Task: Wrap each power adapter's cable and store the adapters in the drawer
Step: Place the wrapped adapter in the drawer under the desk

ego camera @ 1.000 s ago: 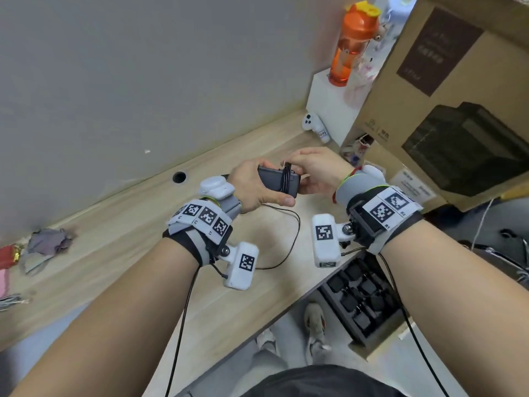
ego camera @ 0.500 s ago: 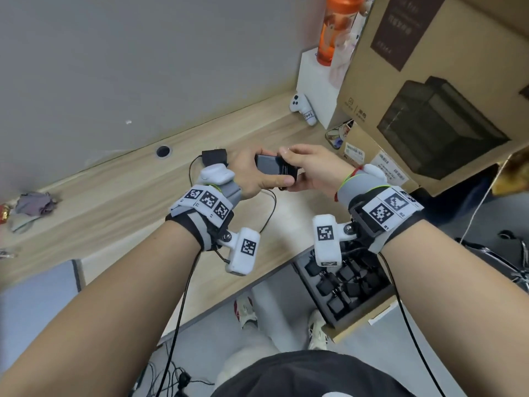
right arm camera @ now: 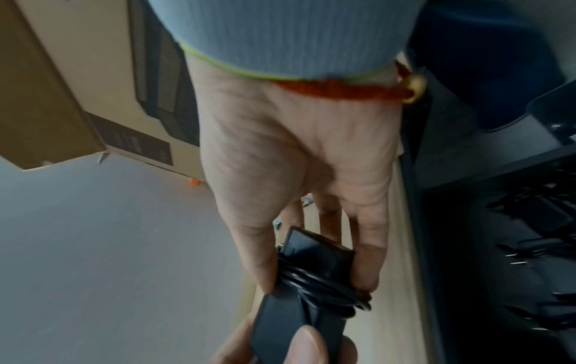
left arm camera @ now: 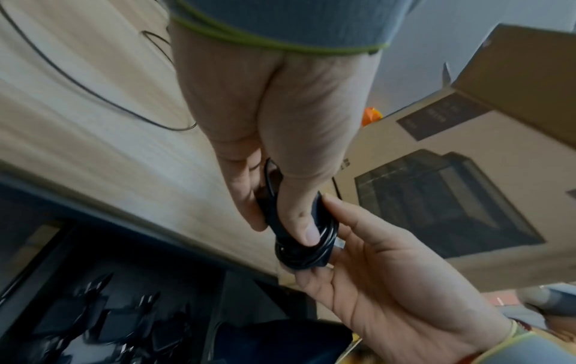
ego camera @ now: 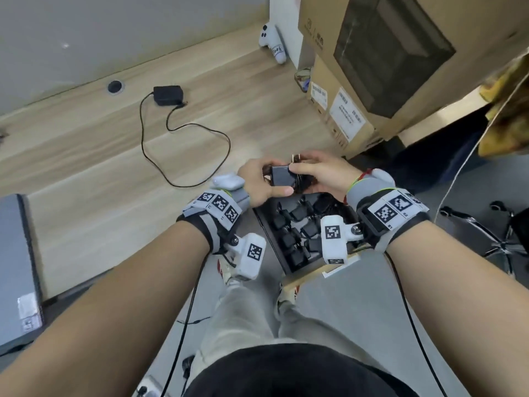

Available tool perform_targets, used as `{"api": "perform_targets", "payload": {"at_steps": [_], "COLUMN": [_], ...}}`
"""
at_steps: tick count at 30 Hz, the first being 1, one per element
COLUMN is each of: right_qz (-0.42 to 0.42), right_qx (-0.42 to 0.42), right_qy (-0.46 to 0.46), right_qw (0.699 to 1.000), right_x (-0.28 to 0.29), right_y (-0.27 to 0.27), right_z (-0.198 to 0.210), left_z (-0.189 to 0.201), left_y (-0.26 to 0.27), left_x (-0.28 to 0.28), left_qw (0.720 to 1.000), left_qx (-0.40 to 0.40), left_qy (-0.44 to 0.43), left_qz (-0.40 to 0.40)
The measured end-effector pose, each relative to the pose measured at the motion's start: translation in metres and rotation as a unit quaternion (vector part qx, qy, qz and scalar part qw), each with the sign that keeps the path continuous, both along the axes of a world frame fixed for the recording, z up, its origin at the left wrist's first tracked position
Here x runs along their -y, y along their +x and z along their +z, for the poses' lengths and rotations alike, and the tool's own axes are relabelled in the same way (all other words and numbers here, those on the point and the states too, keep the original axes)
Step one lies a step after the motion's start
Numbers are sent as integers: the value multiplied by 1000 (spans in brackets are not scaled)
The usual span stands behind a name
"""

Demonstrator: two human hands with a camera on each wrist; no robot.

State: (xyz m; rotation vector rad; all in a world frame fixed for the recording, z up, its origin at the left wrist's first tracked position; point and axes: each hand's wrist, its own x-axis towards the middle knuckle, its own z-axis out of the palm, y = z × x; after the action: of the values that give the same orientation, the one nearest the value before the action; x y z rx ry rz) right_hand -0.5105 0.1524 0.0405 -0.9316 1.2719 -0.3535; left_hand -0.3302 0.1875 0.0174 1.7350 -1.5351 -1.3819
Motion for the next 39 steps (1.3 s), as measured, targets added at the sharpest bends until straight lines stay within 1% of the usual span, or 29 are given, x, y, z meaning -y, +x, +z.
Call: {"api": "perform_targets", "payload": {"at_steps": [2,3,5,6,9,11,13,14,15,16,17,20,23,25,28,31,32,35,39], "right_qz": [-16,-23,-28,-26,-28,-26,-19,-16,-18,-11,-5,8,-10,-6,12,29,34,52,98], "right_qx": [0,-10,-29,-41,-85,-123,-138,-148,-154,-163,-169,-197,-203,-216,-232,-234,-243,-261,-282], "right_qy": [4,-6,-5,2,48,69,86,97,94,90,87,73,47,26,0,-34,-49,-82,-119], "right_qw": [1000,1000,999,999,995,990,986,984,984,982,982,978,978,976,973,971,968,960,947], "right_x": [-8,-10,-21,-26,-46,-57,-61,-62,-62,-61,-59,-49,-38,-31,-18,-9,-6,4,14], "right_y": [-12,-16,-27,-32,-44,-50,-52,-54,-55,-55,-56,-55,-48,-38,-21,-3,1,13,21], "right_z": [-20,-27,-51,-64,-110,-141,-160,-182,-190,-192,-211,-240,-275,-293,-328,-352,-354,-367,-386], "left_z": [-17,-20,-39,-50,-99,-130,-152,-177,-188,-190,-210,-241,-277,-301,-333,-355,-358,-375,-381], "left_y": [-11,-13,-20,-21,-22,-24,-25,-27,-27,-27,-29,-31,-29,-25,-22,-20,-21,-19,-20], "left_x": [-6,-6,-15,-20,-44,-61,-71,-76,-80,-81,-80,-69,-58,-55,-53,-53,-52,-49,-50], "left_qw": [1000,1000,998,995,977,963,956,953,953,951,949,948,947,942,937,930,931,939,946], "left_qx": [9,22,45,56,64,52,46,53,60,73,77,125,171,184,183,182,177,136,102], "left_qy": [11,15,50,80,192,255,284,295,294,297,303,293,270,278,287,297,294,285,278], "left_qz": [6,3,-9,-21,-68,-70,-61,-54,-46,-40,-29,-5,16,37,83,117,124,134,128]}}
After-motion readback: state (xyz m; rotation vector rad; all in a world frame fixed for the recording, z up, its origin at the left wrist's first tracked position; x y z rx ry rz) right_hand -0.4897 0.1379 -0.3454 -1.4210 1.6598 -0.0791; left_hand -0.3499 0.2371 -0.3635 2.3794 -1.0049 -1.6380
